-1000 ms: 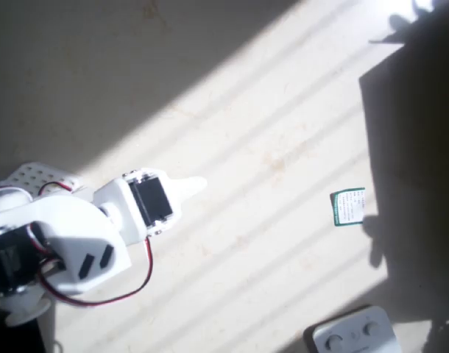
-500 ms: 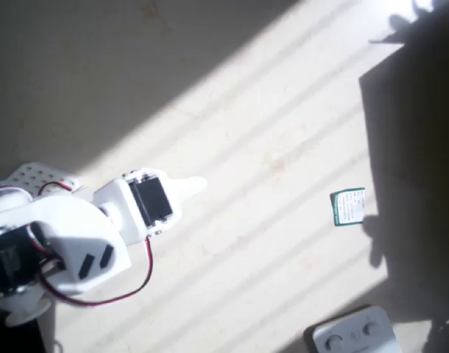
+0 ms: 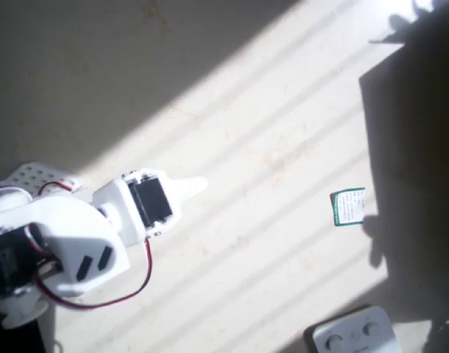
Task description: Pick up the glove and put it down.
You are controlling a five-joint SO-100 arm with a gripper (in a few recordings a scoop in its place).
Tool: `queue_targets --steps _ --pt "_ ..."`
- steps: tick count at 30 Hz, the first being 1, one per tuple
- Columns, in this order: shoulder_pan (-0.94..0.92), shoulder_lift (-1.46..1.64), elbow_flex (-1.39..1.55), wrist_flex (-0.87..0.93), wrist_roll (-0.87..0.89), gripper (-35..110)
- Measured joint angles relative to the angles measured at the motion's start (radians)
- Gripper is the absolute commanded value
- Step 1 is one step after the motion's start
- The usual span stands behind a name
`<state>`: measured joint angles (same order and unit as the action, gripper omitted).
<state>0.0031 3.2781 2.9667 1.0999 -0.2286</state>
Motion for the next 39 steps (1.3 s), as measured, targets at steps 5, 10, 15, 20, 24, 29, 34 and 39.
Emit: queue_targets --steps 5,10,15,20,24,29,34,39 --pt "0.000 -0.064 -0.118 0.000 0.000 0" --pt "0.000 -0.319 -0.330 0.000 0.000 0" --pt "0.009 -0.693 -0.647 -0.014 0.000 0" --pt "0.107 -1.045 -0.971 -0.101 0.000 0" --pt "0.195 -1.275 -1.164 -0.156 0.000 0" --pt "0.299 -1.513 -1.367 -0.172 0.000 0" --pt "0.394 -1.756 -1.588 -0.172 0.000 0" --pt "0.469 -2.014 -1.824 -0.172 0.000 0"
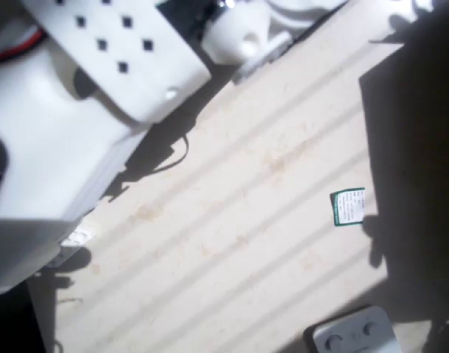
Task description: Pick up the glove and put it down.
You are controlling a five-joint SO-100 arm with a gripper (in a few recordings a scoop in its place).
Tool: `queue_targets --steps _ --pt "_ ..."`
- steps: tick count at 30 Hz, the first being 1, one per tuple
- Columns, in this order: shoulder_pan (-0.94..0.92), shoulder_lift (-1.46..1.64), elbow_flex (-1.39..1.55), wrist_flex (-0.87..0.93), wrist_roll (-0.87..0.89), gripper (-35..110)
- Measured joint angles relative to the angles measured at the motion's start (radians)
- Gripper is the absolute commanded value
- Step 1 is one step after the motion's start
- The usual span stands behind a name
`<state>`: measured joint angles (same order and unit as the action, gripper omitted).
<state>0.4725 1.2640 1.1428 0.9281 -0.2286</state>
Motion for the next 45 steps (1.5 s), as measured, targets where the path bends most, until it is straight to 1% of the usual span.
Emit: queue_targets --steps 8,14,17,19,25,30,35,42,45 --pt "0.058 -0.344 -0.295 0.000 0.000 0" --pt "0.069 -0.471 -0.411 -0.002 0.005 0" --pt "0.069 -0.489 -0.443 -0.002 0.018 0" --pt "0.069 -0.489 -0.462 -0.002 0.021 3" --pt "0.069 -0.489 -0.471 0.005 0.025 20" --pt "0.069 -0.489 -0.474 0.095 0.034 29" --pt "0.071 -0.517 -0.476 0.158 0.037 30" --pt "0.077 -0.569 -0.476 0.160 0.098 29" --pt "0.078 -0.580 -0.500 0.147 0.098 29"
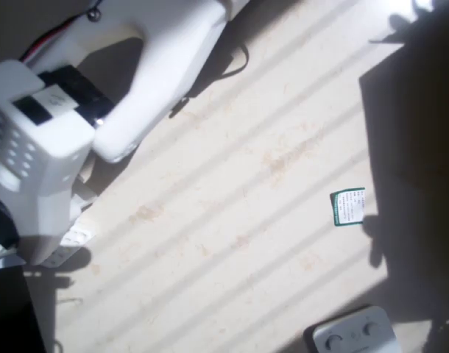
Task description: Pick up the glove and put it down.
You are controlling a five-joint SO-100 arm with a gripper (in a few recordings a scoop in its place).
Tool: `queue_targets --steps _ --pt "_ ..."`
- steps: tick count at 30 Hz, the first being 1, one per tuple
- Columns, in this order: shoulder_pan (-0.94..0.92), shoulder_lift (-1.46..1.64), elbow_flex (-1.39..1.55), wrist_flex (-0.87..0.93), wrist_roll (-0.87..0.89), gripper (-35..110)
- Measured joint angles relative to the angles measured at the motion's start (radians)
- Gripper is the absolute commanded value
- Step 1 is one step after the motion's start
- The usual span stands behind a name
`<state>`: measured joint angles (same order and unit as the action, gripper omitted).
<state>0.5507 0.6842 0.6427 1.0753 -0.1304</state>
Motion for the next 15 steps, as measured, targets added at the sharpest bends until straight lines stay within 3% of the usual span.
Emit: queue_targets --steps 15 --pt "0.000 -0.044 -0.008 -0.063 0.000 29"
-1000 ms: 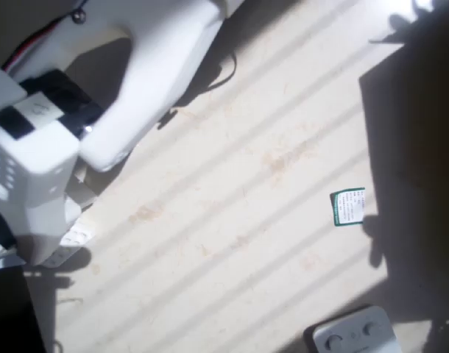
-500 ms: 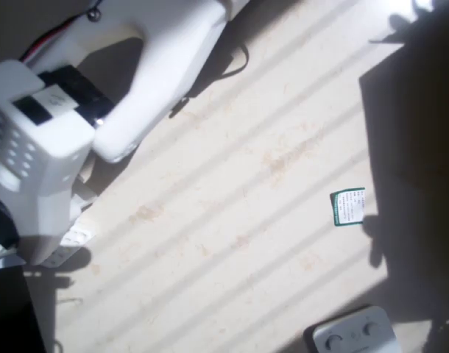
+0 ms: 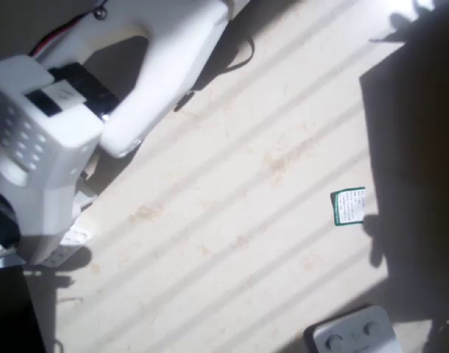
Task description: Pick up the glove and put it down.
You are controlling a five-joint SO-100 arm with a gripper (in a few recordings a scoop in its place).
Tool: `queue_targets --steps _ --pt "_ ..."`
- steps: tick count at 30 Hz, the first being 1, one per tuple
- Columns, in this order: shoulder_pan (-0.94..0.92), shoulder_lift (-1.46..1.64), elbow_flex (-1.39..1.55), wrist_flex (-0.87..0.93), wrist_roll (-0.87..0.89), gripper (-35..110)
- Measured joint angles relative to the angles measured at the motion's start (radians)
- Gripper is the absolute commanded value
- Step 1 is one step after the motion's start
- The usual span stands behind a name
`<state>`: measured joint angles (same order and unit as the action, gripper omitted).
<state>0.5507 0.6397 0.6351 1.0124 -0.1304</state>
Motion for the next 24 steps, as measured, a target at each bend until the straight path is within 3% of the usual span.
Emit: queue_targets --steps 5,12,24 --pt "0.000 0.000 0.000 0.000 0.002 23" --pt "0.000 0.002 -0.008 -0.012 0.008 -2" --pt "0.000 0.002 -0.015 -0.014 0.003 0"
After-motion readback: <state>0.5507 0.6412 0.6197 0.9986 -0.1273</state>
